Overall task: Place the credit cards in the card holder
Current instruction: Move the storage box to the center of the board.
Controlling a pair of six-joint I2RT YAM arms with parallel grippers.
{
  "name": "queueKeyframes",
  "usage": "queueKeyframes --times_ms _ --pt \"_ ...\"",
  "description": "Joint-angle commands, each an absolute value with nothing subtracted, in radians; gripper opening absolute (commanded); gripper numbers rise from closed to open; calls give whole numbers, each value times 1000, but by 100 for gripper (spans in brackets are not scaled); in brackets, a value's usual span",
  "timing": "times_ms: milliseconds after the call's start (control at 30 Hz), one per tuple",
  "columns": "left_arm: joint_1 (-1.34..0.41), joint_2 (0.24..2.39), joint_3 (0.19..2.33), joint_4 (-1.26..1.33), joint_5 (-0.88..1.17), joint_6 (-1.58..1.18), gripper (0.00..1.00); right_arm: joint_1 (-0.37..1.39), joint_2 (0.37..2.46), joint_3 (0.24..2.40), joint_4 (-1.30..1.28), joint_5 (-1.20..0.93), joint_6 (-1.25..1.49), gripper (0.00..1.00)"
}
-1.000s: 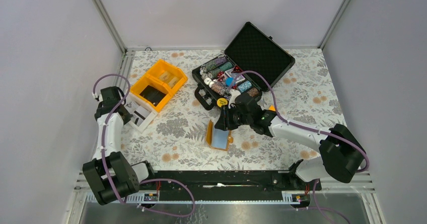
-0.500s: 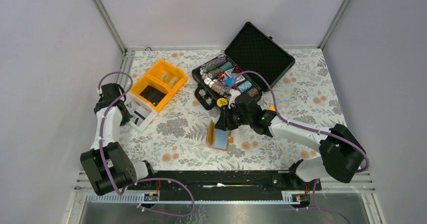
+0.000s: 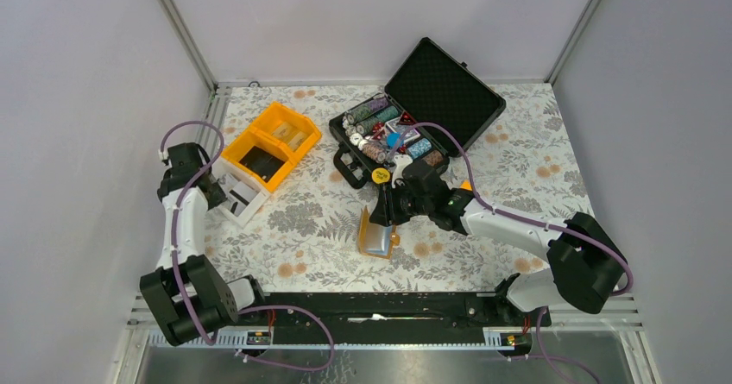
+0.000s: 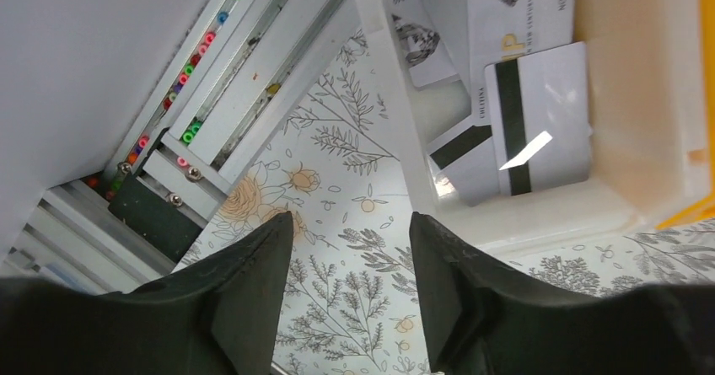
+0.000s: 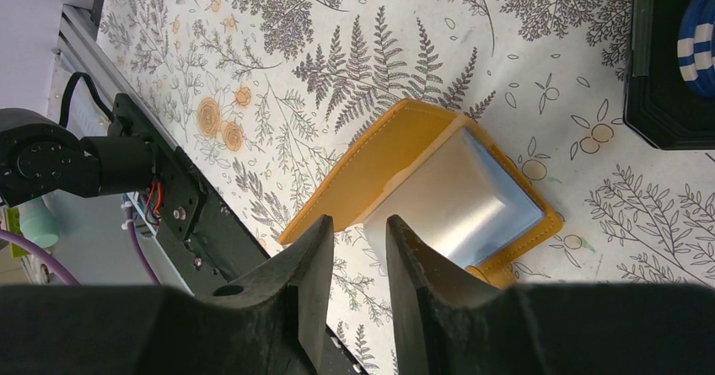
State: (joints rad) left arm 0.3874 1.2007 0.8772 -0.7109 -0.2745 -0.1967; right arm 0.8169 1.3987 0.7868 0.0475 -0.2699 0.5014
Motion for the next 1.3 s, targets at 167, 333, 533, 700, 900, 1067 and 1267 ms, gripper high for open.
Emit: queueKeyframes --times_ms 167,333,533,700,900,1067,1267 --pt "399 1179 890 -590 -210 -378 67 810 1373 791 52 -226 483 38" --pt "400 1315 919 -588 -171 -402 68 810 1379 794 51 -215 479 38" --pt "405 1408 953 -647 -259 -340 40 810 1373 783 54 -200 479 38" --pt "405 1430 943 -662 -333 -260 5 810 1377 785 61 -213 477 39" --pt "403 1418 945 -650 -260 -175 0 810 1381 788 66 -216 478 39" --pt "403 1371 915 -613 -178 -150 0 810 1397 783 88 -232 486 39" --pt "390 1349 901 -596 -161 -130 0 811 1453 789 126 -269 503 38"
